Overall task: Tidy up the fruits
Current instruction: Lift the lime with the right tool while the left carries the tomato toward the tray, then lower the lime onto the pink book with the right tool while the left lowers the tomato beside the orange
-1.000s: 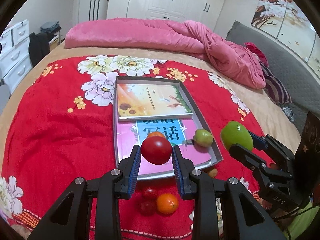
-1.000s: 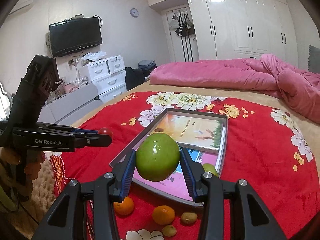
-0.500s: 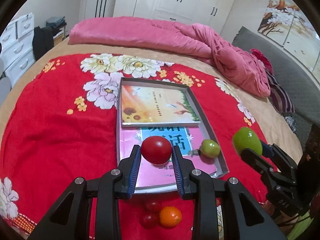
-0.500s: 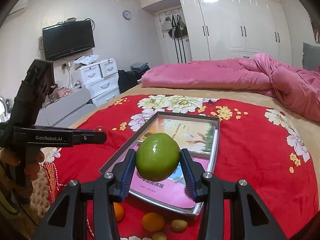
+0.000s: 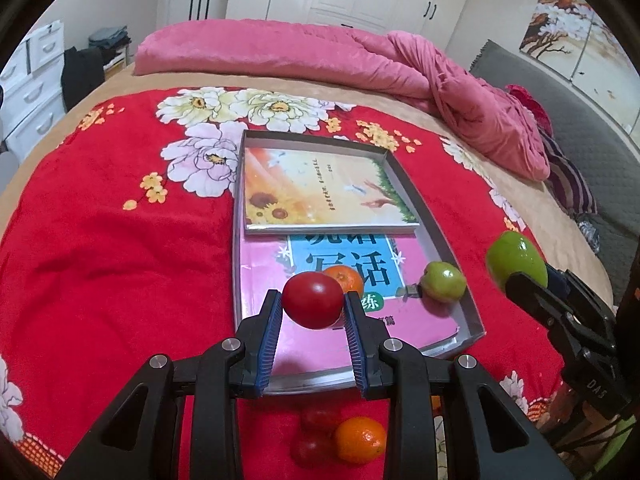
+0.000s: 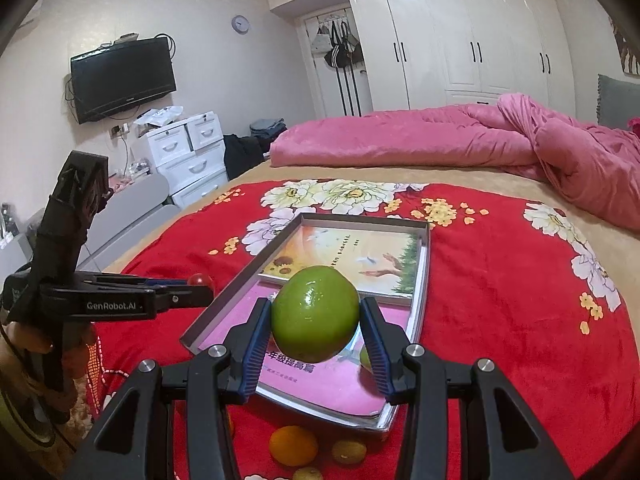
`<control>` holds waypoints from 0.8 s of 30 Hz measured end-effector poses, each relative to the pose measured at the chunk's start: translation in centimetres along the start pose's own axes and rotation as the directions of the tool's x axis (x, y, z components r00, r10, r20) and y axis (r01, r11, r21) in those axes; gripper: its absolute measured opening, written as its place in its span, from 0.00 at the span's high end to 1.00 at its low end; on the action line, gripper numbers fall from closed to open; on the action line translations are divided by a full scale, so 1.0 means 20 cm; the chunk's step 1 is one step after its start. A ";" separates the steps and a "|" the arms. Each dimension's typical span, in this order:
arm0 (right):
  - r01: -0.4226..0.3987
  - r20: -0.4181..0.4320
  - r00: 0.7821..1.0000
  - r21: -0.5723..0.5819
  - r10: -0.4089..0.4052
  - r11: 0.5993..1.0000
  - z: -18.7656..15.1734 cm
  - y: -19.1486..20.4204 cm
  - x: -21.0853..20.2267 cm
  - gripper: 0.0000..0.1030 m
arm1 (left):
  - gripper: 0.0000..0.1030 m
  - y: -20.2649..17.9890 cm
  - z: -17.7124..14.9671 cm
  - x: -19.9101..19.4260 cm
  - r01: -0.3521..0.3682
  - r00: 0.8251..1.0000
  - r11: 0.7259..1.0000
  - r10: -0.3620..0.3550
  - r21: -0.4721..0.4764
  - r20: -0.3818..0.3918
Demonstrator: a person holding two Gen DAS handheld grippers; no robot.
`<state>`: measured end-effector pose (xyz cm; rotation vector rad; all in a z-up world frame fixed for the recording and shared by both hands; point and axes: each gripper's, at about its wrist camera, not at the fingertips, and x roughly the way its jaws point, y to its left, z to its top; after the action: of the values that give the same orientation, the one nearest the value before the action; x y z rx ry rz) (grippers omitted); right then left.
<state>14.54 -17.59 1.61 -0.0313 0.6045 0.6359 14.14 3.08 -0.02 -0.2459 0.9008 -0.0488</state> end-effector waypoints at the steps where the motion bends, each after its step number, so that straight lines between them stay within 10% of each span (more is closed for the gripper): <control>1: 0.004 -0.002 1.000 0.000 -0.004 1.000 0.00 0.00 0.00 0.56 | 0.69 0.00 -0.01 0.01 -0.001 1.000 1.000 0.001 0.003 -0.003; 24: 0.025 -0.047 0.999 -0.039 -0.026 0.999 -0.04 0.02 0.09 0.56 | 0.68 -0.01 -0.08 0.15 -0.024 0.997 0.999 0.027 0.041 -0.071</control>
<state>15.08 -16.49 0.07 -0.0899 0.6373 0.6232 14.84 2.12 -3.21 -0.1959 0.9727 -0.0523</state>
